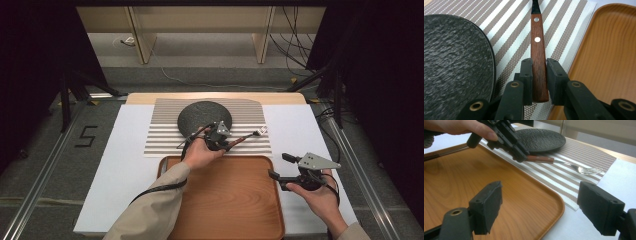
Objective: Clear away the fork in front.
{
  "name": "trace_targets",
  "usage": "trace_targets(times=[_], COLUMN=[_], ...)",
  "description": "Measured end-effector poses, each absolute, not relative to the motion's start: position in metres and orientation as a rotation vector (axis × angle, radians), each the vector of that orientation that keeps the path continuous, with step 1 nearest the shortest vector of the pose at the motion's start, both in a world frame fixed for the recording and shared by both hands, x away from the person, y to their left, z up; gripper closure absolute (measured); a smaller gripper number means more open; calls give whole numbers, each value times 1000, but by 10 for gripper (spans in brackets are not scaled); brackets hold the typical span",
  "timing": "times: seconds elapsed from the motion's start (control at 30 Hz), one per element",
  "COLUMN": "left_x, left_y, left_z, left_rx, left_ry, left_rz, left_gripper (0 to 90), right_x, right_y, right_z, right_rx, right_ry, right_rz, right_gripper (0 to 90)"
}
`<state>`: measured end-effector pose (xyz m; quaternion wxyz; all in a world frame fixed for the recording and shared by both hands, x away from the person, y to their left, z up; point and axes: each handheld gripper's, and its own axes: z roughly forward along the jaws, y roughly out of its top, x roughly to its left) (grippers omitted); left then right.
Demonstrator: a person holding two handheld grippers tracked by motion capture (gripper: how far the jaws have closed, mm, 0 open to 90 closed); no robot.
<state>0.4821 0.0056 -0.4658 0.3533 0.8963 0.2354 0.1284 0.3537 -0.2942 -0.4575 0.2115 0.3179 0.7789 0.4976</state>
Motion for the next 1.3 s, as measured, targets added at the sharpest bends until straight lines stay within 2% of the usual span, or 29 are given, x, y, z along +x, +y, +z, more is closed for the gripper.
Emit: trace_targets(times=[0.47, 1.3], left_x=[459, 381], left_y=[20, 90], left_z=[-444, -438], left_rx=[2295, 2245], left_ry=[700, 853], left_rz=[309, 265], left_gripper=[756, 756], right_x=[354, 354], right_y=[-293, -290], right_z=[-458, -457], right_rx=[882, 874], right_ry=[2171, 2175], right_rz=[1376, 1367], right_gripper=[211, 211])
